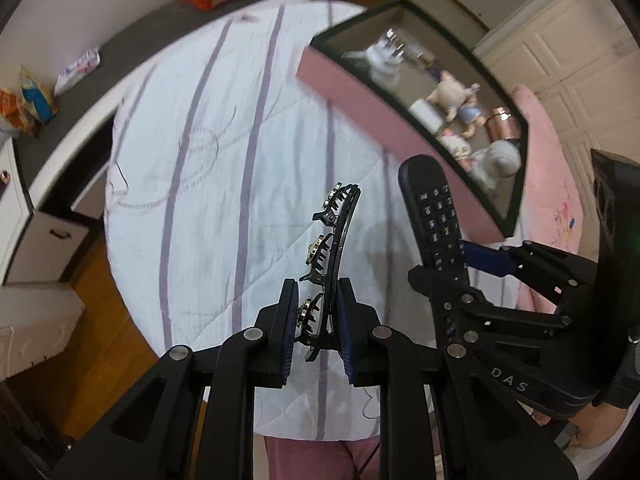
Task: Organize rigid objects
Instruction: 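Lift the hair clip with the left tool while the right tool carries the remote over the box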
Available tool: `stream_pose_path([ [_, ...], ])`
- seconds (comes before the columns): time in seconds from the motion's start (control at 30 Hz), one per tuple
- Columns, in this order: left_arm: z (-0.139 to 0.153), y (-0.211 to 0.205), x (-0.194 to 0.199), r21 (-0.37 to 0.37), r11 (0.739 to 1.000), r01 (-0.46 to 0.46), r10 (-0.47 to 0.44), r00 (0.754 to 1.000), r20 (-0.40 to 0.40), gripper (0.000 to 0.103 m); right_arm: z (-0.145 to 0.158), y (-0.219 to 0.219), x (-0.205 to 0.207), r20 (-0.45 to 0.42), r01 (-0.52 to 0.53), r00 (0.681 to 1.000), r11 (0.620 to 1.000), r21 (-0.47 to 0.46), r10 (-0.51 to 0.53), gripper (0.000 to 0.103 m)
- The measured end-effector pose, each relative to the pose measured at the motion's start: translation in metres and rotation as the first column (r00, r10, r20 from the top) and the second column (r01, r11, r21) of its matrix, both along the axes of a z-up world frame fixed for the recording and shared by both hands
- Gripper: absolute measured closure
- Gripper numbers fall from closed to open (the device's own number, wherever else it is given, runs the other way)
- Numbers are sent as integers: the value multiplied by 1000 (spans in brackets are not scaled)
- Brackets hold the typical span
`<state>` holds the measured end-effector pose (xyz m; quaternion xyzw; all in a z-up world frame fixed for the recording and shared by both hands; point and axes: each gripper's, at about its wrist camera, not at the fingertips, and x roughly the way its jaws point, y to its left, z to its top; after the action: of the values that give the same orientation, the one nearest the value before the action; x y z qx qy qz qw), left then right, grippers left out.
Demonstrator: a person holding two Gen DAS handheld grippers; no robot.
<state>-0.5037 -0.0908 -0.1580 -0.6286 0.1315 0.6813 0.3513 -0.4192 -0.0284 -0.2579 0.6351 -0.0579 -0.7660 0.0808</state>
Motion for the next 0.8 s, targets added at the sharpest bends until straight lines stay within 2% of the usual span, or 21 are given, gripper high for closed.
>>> stream_pose_path([
  [0.1, 16, 11, -1, 25, 1000, 4, -3, 1000, -30, 84, 16, 10, 5, -22, 0, 1000, 1000, -5, 0, 59],
  [0.13, 16, 27, -17, 29, 1000, 4, -3, 999, -36, 84, 21, 8, 4, -33, -3, 999, 1000, -4, 3, 59],
  [0.2, 21, 40, -19, 43, 999, 13, -11, 999, -53, 84, 30, 6, 2, -48, -10, 999, 1000, -8, 9, 59],
  [0.27, 32, 36, -17, 53, 998, 24, -21, 998, -66, 84, 39, 9, 1, -64, -10, 998, 1000, -12, 9, 59],
  [0.53, 55, 75, -20, 96, 995, 15, -5, 995, -104, 84, 78, 55, -2, -115, -16, 993, 999, -28, 12, 59],
  [0.8, 55, 138, -29, 98, 995, -20, 31, 993, -112, 84, 84, 116, -33, -132, -36, 991, 999, -12, 34, 59],
])
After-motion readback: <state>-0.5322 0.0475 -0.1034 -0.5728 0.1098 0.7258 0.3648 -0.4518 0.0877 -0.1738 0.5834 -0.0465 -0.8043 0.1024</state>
